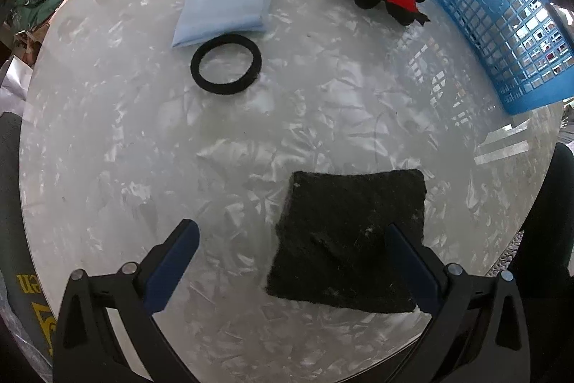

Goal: Organize soft objects
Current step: 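Reach left tool down and close it on the black square cloth, then lift black square cloth and carry it over the basket with left tool, then lower black cloth into basket and open left tool, then withdraw both tools from basket toward the black plush toy, then grasp black plush toy with right tool while left tool grasps black rubber ring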

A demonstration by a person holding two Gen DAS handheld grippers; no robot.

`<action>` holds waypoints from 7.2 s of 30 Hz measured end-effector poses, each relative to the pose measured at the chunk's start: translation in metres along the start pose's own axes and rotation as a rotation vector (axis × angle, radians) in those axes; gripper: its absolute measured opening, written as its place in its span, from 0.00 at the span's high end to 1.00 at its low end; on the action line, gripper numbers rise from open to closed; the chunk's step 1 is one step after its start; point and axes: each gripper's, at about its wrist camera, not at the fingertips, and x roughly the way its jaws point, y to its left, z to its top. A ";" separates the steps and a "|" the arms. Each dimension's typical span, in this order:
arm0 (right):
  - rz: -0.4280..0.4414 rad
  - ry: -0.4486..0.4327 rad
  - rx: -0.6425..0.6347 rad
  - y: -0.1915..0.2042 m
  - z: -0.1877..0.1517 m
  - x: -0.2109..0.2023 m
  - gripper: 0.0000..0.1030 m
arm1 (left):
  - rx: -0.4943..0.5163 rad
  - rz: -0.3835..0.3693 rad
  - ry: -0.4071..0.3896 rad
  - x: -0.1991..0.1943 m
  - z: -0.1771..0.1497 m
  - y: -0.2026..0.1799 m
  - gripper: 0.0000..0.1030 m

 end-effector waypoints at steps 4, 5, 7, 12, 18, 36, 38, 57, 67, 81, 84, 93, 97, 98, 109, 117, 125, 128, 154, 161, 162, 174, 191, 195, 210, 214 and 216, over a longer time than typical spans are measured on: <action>0.005 -0.027 0.009 0.002 -0.015 -0.023 0.13 | -0.004 0.003 -0.013 0.001 -0.001 0.000 0.00; 0.006 -0.031 0.007 0.003 -0.022 -0.030 0.11 | -0.009 -0.002 -0.013 0.000 -0.002 0.000 0.00; 0.001 -0.034 -0.001 0.002 -0.028 -0.036 0.10 | -0.004 -0.005 -0.010 0.000 -0.002 0.000 0.00; 0.011 -0.034 -0.009 0.001 -0.040 -0.042 0.09 | 0.074 0.018 0.002 -0.002 -0.006 -0.021 0.14; 0.030 -0.041 0.016 -0.007 -0.037 -0.036 0.08 | 0.111 -0.011 -0.010 -0.010 -0.009 -0.042 0.50; 0.031 -0.073 0.039 -0.007 -0.048 -0.052 0.01 | 0.048 -0.077 -0.057 -0.045 -0.012 -0.074 0.85; 0.027 -0.083 0.043 -0.009 -0.051 -0.056 0.01 | 0.055 -0.078 -0.074 -0.057 -0.010 -0.079 0.85; -0.017 -0.130 0.134 -0.047 -0.077 -0.060 0.00 | 0.199 -0.088 -0.304 -0.197 0.044 -0.148 0.85; 0.020 -0.123 0.146 -0.060 -0.080 -0.052 0.00 | 0.304 -0.085 -0.315 -0.200 0.085 -0.212 0.85; 0.035 -0.107 0.178 -0.090 -0.083 -0.042 0.00 | 0.336 -0.152 -0.232 -0.143 0.134 -0.270 0.85; 0.040 -0.097 0.177 -0.093 -0.083 -0.038 0.00 | 0.337 -0.167 -0.203 -0.127 0.141 -0.277 0.85; 0.060 -0.076 0.172 -0.093 -0.080 -0.031 0.00 | 0.328 -0.186 -0.132 -0.082 0.149 -0.289 0.85; 0.067 -0.069 0.166 -0.092 -0.079 -0.028 0.00 | 0.333 -0.169 -0.105 -0.067 0.147 -0.292 0.85; 0.069 -0.067 0.165 -0.092 -0.079 -0.027 0.00 | 0.333 -0.167 -0.098 -0.064 0.147 -0.292 0.85; 0.107 -0.051 0.184 -0.098 -0.081 -0.023 0.00 | 0.350 -0.119 -0.072 -0.048 0.149 -0.295 0.84; 0.114 -0.058 0.206 -0.104 -0.087 -0.030 0.00 | 0.354 -0.083 -0.074 -0.046 0.148 -0.299 0.72; 0.123 -0.064 0.210 -0.099 -0.090 -0.034 0.00 | 0.369 -0.038 -0.127 -0.063 0.151 -0.306 0.27; 0.125 -0.066 0.210 -0.098 -0.090 -0.035 0.00 | 0.368 -0.022 -0.142 -0.071 0.151 -0.303 0.20; 0.132 -0.150 0.094 -0.021 -0.080 -0.075 0.00 | 0.257 0.037 -0.309 -0.156 0.078 -0.227 0.15; 0.148 -0.148 0.026 0.013 -0.077 -0.077 0.00 | 0.170 0.049 -0.322 -0.170 0.050 -0.184 0.09; 0.148 -0.151 0.019 0.017 -0.076 -0.077 0.00 | 0.157 0.045 -0.324 -0.172 0.046 -0.176 0.09; 0.182 -0.131 -0.086 0.081 -0.060 -0.059 0.00 | 0.028 0.045 -0.366 -0.193 0.005 -0.102 0.08; 0.217 -0.054 -0.152 0.165 -0.017 -0.010 0.00 | -0.098 0.058 -0.334 -0.170 -0.013 -0.008 0.00; 0.213 -0.035 -0.154 0.177 -0.008 0.004 0.00 | -0.117 0.044 -0.313 -0.156 -0.008 0.008 0.00; 0.113 0.039 -0.082 0.183 0.030 0.072 0.00 | -0.139 -0.005 -0.277 -0.095 0.042 0.053 0.00; 0.072 0.021 -0.051 0.174 0.043 0.080 0.00 | -0.133 -0.016 -0.279 -0.082 0.061 0.054 0.00; 0.061 0.022 -0.038 0.169 0.051 0.087 0.00 | -0.131 -0.017 -0.278 -0.076 0.068 0.055 0.00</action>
